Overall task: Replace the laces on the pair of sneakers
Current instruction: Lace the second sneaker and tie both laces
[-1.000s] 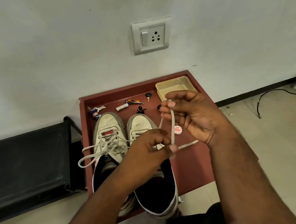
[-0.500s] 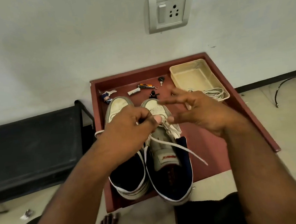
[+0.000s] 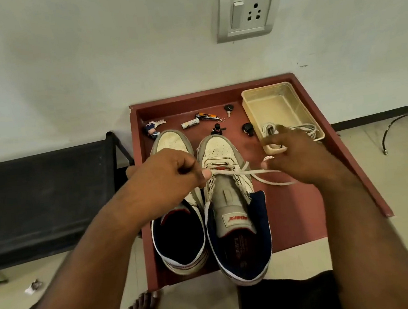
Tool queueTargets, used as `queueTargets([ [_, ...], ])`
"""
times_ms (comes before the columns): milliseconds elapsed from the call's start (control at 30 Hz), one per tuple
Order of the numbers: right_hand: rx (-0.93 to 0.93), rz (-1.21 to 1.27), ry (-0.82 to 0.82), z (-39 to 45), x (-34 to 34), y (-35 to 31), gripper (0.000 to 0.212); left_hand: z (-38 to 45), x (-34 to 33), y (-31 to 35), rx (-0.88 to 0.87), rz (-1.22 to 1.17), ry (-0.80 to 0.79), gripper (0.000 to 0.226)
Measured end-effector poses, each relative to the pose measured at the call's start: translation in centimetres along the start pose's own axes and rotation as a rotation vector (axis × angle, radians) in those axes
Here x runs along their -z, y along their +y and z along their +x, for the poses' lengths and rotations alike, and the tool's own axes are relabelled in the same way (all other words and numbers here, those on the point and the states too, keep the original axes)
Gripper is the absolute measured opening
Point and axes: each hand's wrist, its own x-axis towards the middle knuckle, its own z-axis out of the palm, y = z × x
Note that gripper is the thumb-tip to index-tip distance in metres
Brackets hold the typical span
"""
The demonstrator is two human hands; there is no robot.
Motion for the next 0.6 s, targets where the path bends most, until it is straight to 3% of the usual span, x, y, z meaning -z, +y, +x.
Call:
queueTargets([
  [67, 0.142, 0.352, -0.169, -0.4, -0.9, -3.0, 0.038, 0.2, -0.7, 0.4, -0.005, -0.023, 0.034, 0.026],
  [133, 0.217, 0.503, -0.302, -0.5, -1.7, -4.7, 0.02, 0.4, -0.9, 0.6, 0.0, -0.031, 0.066, 0.029],
  [233, 0.216, 0.617, -0.284, -0.4, -1.0, -4.0, 0.011, 0.7, -0.4, 0.2, -0.012, -0.021, 0.126, 0.025],
  [367, 0.26, 0.848, -0.343, -0.4, -1.2, -4.4, 0.034, 1.0, -0.6, 0.1, -0.05, -0.113, 0.11, 0.023],
  [500, 0.246, 0.686, -0.296, 0.3, -2.2, -4.5, 0.017, 1.7, -1.4, -0.4, -0.022, -0.13, 0.208, 0.026],
  [600, 0.143, 0.486, -0.22, 0.8, -2.2, -3.1, 0.01, 2.3, -2.5, -1.4, 0.029, 0.126, 0.255, 0.028],
])
